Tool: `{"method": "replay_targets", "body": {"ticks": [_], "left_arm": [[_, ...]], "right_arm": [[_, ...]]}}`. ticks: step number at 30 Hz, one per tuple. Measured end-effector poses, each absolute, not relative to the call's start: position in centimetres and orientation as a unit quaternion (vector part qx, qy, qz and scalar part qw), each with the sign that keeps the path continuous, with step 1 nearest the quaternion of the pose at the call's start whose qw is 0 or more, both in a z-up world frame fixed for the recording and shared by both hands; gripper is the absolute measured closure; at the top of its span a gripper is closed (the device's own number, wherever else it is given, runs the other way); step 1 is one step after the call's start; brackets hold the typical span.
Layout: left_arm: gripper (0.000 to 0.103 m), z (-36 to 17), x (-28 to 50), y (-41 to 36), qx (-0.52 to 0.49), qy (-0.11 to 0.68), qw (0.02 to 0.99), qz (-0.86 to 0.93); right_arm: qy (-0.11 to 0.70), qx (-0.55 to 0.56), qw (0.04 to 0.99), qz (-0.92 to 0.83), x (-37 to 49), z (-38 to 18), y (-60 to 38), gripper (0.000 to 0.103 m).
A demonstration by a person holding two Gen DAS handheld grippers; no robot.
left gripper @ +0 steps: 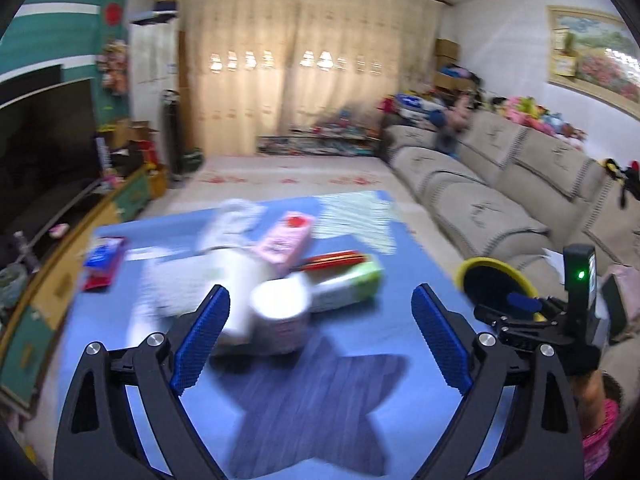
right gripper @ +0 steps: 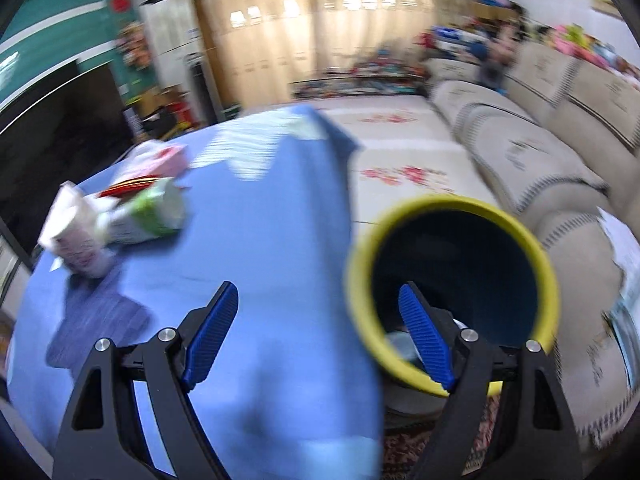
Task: Collect trash
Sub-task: 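Move the right gripper back to the table items, then grasp the red snack wrapper with the right gripper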
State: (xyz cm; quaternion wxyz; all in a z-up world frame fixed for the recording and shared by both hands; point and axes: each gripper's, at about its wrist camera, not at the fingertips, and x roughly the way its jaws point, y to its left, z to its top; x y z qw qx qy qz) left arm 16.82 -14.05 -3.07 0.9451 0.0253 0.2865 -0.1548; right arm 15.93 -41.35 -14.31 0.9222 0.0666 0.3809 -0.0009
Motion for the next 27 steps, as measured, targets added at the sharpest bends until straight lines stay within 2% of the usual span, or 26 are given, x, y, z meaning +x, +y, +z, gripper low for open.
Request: {"method": "replay_targets", "body": {"ticks": [8,17,19,24,26,27], "left_arm": [[0.012,-3.9,16.8,-7.5,-0.012,0.290,0.948,-0.131],[0.012,-4.8,17.1,-5.7,-0.036,0.288,0.950,-0.117],[0.012,-5.0,17.3,-5.3,-0.041,0.290,0.949,-0.117],[0.012,-5.5,17.8,-5.1,-0.046,0.293,0.947,-0.119],[0.012,-5.6,17.8,-5.2,-0.047,0.294,0.947,-0.122],[0.012,-5.7,17.9,-5.3,-0.047,0.296,0.946,-0.123]], "right_arm": [[0.369,0.003,0.927,0.068,21.1,-12.2,-32.0,0.025],[0.360,-0.108,0.922,0.098,26.2,-12.1,-27.1,0.026],[0.366,-0.115,0.918,0.099,27.0,-12.4,-26.7,0.034],[0.371,-0.126,0.913,0.117,28.4,-13.0,-26.0,0.041],[0.369,-0.133,0.912,0.123,28.7,-12.9,-25.8,0.049],[0.368,-0.137,0.911,0.125,28.8,-12.9,-25.6,0.058]]}}
